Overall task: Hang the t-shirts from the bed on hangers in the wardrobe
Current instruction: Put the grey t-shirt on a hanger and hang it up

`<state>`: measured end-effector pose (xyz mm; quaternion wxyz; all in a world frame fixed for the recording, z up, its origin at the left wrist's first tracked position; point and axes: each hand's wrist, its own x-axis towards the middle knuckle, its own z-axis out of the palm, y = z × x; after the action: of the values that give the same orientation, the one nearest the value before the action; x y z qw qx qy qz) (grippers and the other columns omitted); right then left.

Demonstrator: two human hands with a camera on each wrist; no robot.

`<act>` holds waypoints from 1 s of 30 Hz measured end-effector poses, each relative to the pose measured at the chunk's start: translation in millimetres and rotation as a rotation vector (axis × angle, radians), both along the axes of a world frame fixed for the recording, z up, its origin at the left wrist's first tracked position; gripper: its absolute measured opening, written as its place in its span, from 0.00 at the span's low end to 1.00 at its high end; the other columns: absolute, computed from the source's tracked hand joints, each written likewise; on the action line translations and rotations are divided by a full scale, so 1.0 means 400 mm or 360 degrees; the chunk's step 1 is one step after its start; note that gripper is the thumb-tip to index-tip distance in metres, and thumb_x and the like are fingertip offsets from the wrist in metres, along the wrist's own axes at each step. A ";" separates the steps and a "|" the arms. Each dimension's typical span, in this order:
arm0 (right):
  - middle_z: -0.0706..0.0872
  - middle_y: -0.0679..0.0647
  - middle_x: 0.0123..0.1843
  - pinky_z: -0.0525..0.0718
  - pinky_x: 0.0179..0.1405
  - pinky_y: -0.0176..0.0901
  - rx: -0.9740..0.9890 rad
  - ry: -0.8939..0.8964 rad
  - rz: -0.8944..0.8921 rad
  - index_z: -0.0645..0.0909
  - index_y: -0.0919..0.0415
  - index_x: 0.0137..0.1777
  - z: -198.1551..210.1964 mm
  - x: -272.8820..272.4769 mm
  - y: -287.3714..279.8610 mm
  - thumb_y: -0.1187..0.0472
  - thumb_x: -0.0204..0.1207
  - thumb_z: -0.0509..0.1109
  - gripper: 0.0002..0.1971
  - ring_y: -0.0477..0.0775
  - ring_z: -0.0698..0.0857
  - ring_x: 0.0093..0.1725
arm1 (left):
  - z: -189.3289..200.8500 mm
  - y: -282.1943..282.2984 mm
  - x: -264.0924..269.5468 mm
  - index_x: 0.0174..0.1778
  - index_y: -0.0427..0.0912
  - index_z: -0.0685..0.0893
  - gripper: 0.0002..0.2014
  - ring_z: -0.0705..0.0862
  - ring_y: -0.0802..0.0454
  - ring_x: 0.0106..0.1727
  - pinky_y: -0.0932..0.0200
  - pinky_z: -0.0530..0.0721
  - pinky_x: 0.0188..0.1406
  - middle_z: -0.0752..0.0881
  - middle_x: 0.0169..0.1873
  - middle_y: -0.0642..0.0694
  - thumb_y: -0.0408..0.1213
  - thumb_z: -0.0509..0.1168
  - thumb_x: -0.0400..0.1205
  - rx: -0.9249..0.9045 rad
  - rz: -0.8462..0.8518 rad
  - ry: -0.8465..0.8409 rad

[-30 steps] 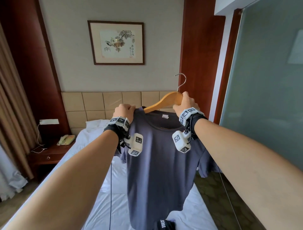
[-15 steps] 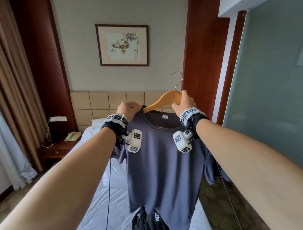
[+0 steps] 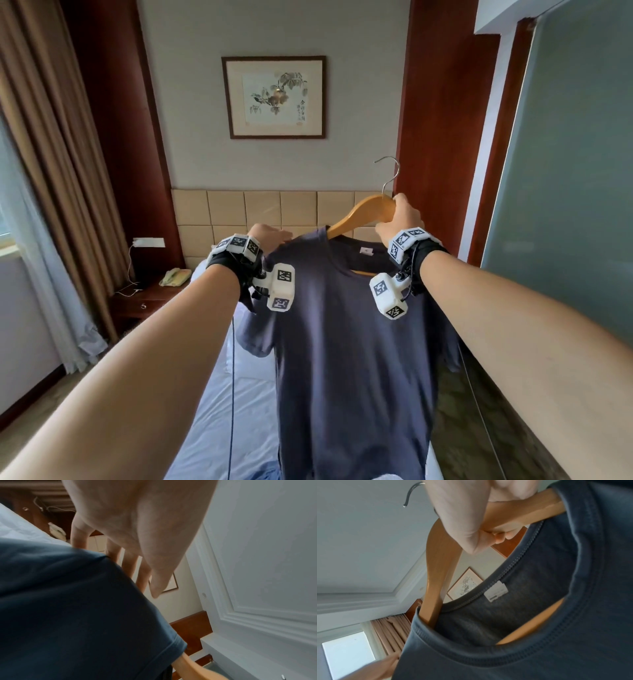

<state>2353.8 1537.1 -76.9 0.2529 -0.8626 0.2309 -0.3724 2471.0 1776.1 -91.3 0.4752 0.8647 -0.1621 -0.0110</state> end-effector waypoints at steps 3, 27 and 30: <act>0.81 0.54 0.45 0.79 0.41 0.47 0.0054 -0.0059 -0.0023 0.73 0.59 0.55 0.001 -0.010 -0.003 0.69 0.73 0.69 0.13 0.62 0.82 0.44 | -0.020 0.022 -0.017 0.43 0.44 0.90 0.16 0.87 0.40 0.47 0.50 0.84 0.48 0.89 0.46 0.40 0.55 0.73 0.75 0.0013 -0.0087 0.0099; 0.84 0.55 0.52 0.81 0.46 0.47 -0.0176 0.0396 0.0459 0.76 0.59 0.62 0.030 0.050 0.092 0.66 0.74 0.73 0.17 0.58 0.83 0.48 | 0.102 -0.144 -0.129 0.46 0.45 0.87 0.29 0.91 0.48 0.40 0.48 0.90 0.50 0.91 0.37 0.48 0.70 0.63 0.73 0.0157 -0.0333 -0.0399; 0.83 0.51 0.47 0.77 0.45 0.41 -0.0267 0.0426 0.0605 0.80 0.60 0.62 0.033 0.057 0.115 0.66 0.77 0.70 0.15 0.56 0.86 0.52 | 0.099 -0.160 -0.133 0.42 0.44 0.88 0.32 0.91 0.51 0.34 0.52 0.91 0.41 0.92 0.34 0.48 0.73 0.65 0.70 0.0036 -0.0277 -0.0306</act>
<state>2376.5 1583.1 -63.8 0.2130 -0.9502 0.0642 -0.2184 2417.9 1711.9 -51.5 0.4450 0.8498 -0.2812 0.0289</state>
